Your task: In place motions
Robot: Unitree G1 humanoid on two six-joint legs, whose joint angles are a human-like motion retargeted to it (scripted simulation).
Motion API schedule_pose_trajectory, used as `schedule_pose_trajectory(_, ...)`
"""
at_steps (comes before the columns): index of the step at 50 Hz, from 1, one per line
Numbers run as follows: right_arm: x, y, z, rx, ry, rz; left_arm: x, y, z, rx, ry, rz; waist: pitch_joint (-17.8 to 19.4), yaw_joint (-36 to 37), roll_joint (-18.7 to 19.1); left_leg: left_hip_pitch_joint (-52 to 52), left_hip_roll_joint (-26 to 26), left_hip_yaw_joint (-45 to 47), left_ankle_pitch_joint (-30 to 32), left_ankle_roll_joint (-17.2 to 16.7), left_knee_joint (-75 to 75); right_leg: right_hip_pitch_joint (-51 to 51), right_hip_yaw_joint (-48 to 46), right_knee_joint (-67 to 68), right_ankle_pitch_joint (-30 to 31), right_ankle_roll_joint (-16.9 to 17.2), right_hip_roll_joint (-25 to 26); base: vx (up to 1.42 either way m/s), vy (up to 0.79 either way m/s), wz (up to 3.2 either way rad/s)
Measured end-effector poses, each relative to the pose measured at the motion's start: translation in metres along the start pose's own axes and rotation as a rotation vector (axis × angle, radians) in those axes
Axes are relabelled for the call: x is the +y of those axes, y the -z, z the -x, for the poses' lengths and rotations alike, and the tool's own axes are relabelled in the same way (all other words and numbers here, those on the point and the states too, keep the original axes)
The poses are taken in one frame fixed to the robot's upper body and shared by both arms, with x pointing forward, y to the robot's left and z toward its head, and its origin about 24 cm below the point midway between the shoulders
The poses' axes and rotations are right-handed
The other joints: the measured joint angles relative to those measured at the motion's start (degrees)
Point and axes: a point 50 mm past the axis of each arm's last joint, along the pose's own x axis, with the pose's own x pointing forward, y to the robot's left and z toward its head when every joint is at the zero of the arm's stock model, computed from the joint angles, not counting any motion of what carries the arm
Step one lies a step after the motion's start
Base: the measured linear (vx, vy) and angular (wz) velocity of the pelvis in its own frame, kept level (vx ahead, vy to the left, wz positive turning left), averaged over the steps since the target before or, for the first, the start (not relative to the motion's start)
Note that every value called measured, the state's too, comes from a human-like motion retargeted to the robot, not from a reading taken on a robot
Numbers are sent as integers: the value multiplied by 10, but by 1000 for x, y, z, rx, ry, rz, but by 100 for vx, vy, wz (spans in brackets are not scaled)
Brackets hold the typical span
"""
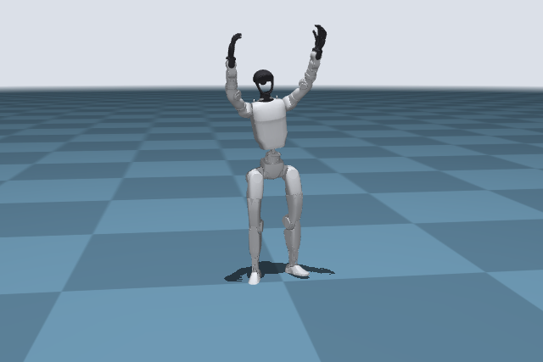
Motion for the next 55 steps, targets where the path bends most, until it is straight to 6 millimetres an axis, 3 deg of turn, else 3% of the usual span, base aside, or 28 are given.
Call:
schedule_pose_trajectory(5, 7, 16, 12, 68, -70, 176, 16, 14, 10, -4, 26, -241, 10, 12, 12, 5, -1, 1, 2, 1, -1, 3, 1, 0, 2, -1, 0, -2, 12, -1)
schedule_pose_trajectory(8, 17, 50, 40, 163, -147, 411, 33, 31, 29, -27, 142, -647, 6, 12, 18, 15, -2, 4, 3, 1, -2, 11, 2, -1, 2, -3, 1, 11, 5, -7)
schedule_pose_trajectory(10, 25, 80, 72, 220, -203, 528, 47, 38, 45, -43, 269, -968, 7, -8, 15, 28, -2, 7, 3, 1, -4, 21, 5, -1, 2, -4, 2, 18, -15, -13)
schedule_pose_trajectory(13, 48, 133, 140, 344, -310, 546, 78, 56, 77, -19, 390, -1349, 8, -53, 14, 50, -3, 10, 2, 2, -7, 40, 6, -1, 3, -6, 5, 20, -16, -14)
schedule_pose_trajectory(16, 60, 179, 224, 566, -410, 505, 104, 93, 128, 59, 415, -1407, 30, -61, 9, 78, -4, 13, 2, 4, -9, 64, 7, -1, 3, -7, 6, 1, -2, -4)
schedule_pose_trajectory(19, 78, 216, 325, 891, -545, 376, 138, 143, 216, 310, 492, -1283, 51, -69, 6, 102, -8, 12, 2, 5, -10, 86, 6, -1, 3, -8, 4, 2, -8, -1)
schedule_pose_trajectory(22, 106, 228, 446, 1304, -664, 177, 174, 186, 345, 780, 487, -1118, 63, -79, 3, 113, -11, 11, 1, 5, -12, 96, 4, -1, 3, -7, 2, 2, -8, 2)
schedule_pose_trajectory(24, 123, 211, 532, 1620, -740, 31, 190, 195, 443, 1170, 512, -1005, 67, -84, 1, 117, -13, 10, 2, 5, -13, 101, 3, -2, 3, -7, 1, 2, -6, 6)
schedule_pose_trajectory(26, 136, 173, 611, 1940, -845, -108, 198, 182, 538, 1591, 557, -860, 71, -91, -2, 120, -15, 9, 2, 5, -13, 105, 2, -3, 3, -7, -1, 2, -3, 4)
schedule_pose_trajectory(28, 141, 116, 677, 2275, -970, -212, 196, 152, 622, 2022, 593, -646, 76, -94, -7, 123, -16, 8, 3, 5, -13, 109, 1, -3, 3, -6, -2, 4, -8, 4)
schedule_pose_trajectory(30, 135, 53, 720, 2560, -1154, -294, 189, 105, 686, 2448, 573, -391, 84, -95, -12, 127, -17, 8, 3, 5, -14, 113, 0, -3, 2, -6, -3, 5, -7, 4)
schedule_pose_trajectory(32, 123, -8, 745, 2826, -1292, -333, 179, 54, 726, 2792, 471, -145, 91, -90, -15, 129, -18, 6, 3, 5, -15, 115, -1, -3, 2, -6, -3, 0, 0, 0)
schedule_pose_trajectory(33, 120, -35, 752, -2760, 1248, 338, 172, 31, 739, 2919, 388, -29, 94, -87, -15, 128, -17, 5, 3, 5, -15, 115, -2, -3, 2, -5, -3, 0, 0, 0)
schedule_pose_trajectory(35, 125, -82, 762, -2681, 1089, 393, 158, -10, 755, 3105, 168, 178, 101, -84, -16, 125, -17, 2, 3, 5, -15, 115, -5, -3, 1, -4, -3, 0, 0, 0)
schedule_pose_trajectory(36, 132, -100, 765, -2699, 985, 447, 150, -27, 763, -3104, -46, -265, 104, -86, -16, 123, -16, 0, 3, 5, -14, 114, -6, -4, 1, -4, -3, 0, 0, 0)
schedule_pose_trajectory(40, 151, -150, 771, -2808, 516, 622, 107, -77, 787, -2974, 331, -507, 106, -98, -11, 111, -14, -3, 3, 3, -12, 108, -7, -5, 0, -2, -2, 0, 0, 0)
schedule_pose_trajectory(43, 146, -170, 772, -2852, 212, 602, 89, -99, 796, -2955, 388, -569, 103, -100, -3, 105, -12, -2, 2, 3, -12, 97, -4, -4, 2, -2, -2, 5, 4, -13)
schedule_pose_trajectory(46, 134, -180, 772, -2841, 95, 526, 85, -113, 799, -2937, 368, -557, 110, -90, -3, 109, -9, 5, 1, 3, -13, 92, 5, -2, 5, -3, 0, -2, 2, -30)
schedule_pose_trajectory(50, 120, -170, 771, -2838, 165, 476, 85, -114, 800, -2943, 369, -540, 121, -86, -4, 111, -7, 10, 2, 2, -14, 90, 10, -1, 8, -4, 1, -4, -1, -8)
schedule_pose_trajectory(55, 118, -124, 772, -2970, 286, 439, 96, -80, 796, -3077, 427, -445, 131, -88, -8, 114, -5, 11, 7, 2, -13, 96, 7, -1, 10, -6, 1, -7, -2, 4)
